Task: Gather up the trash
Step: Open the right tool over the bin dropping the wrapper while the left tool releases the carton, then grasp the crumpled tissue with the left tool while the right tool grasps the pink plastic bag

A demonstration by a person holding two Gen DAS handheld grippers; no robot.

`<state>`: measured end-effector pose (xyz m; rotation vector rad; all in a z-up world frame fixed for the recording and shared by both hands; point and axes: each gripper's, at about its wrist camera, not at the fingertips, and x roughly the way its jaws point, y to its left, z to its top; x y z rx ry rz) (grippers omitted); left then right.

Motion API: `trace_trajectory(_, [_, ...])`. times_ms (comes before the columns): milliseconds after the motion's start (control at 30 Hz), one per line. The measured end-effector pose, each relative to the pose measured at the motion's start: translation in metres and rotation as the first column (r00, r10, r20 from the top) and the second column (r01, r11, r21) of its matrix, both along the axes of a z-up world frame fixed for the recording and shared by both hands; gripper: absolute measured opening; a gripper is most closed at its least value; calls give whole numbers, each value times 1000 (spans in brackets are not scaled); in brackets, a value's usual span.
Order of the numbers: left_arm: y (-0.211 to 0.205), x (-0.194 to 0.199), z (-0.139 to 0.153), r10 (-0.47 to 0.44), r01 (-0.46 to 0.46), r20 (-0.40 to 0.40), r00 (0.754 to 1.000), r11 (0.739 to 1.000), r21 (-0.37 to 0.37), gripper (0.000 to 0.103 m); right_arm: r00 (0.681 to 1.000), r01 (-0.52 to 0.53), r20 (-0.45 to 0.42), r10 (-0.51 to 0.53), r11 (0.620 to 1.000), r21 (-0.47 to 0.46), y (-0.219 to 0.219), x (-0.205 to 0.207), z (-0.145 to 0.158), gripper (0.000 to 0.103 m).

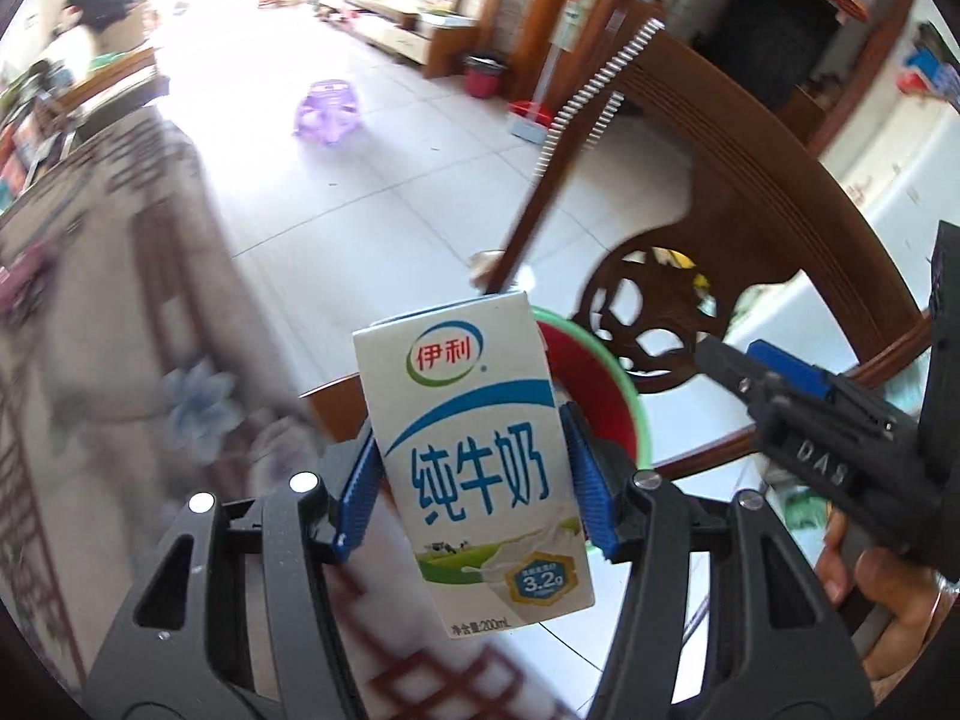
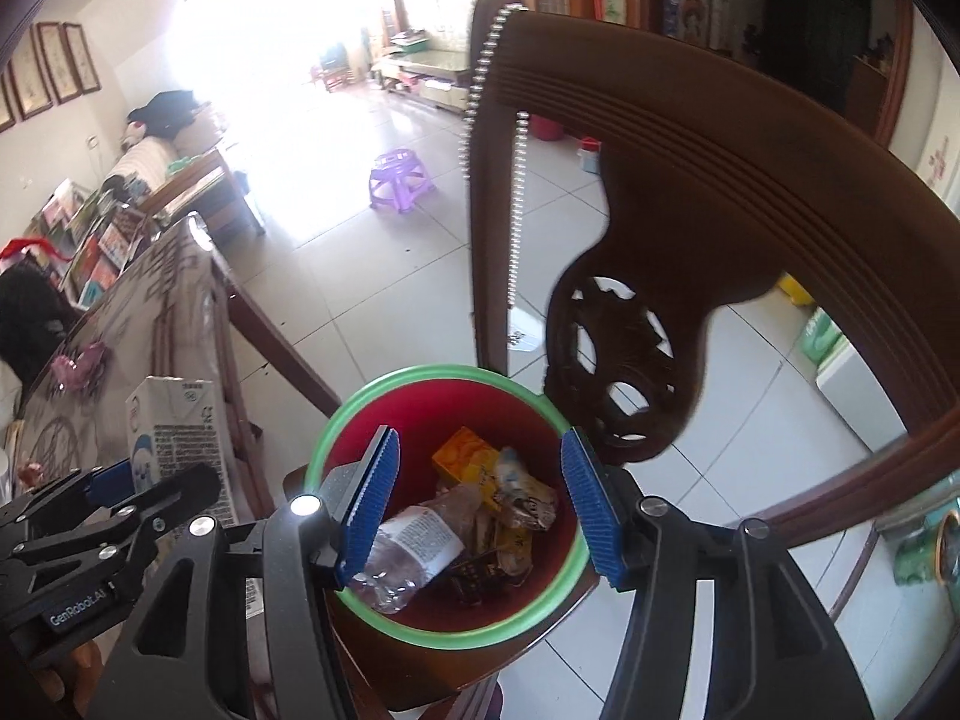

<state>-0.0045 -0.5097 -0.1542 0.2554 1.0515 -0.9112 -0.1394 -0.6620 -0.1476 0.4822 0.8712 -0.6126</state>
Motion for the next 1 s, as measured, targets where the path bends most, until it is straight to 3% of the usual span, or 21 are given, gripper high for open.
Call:
trace_trajectory(100, [-20, -5, -5, -70, 70, -17, 997, 998, 0, 55, 999, 34, 2, -34, 999, -1, -4, -10, 3, 54])
trace_trajectory(200, [-33, -8, -6, -90, 89, 23, 996, 996, 28, 80, 999, 44, 7, -44, 999, -17, -1, -16, 10, 54])
trace_trajectory(300, [-21, -7, 1, -77, 77, 23, 997, 997, -7, 80, 999, 38, 14, -38, 999, -28, 8, -17, 16, 54])
trace_trajectory(433, [16, -1, 12, -10, 11, 29, 1000, 999, -38, 80, 1000, 0, 20, 1, 999, -40, 29, -8, 25, 54])
trace_trajectory(600, [99, 20, 17, 183, -183, 15, 983, 983, -31, 80, 996, -89, 27, 91, 995, -53, 69, 16, 33, 54])
trace_trajectory(767, [196, 41, 10, 404, -404, -13, 915, 915, -5, 80, 981, -190, 28, 191, 980, -53, 119, 47, 36, 54])
trace_trajectory(1000, [329, 70, 5, 653, -652, -31, 757, 757, 24, 80, 947, -321, 8, 322, 946, -49, 198, 87, 34, 55])
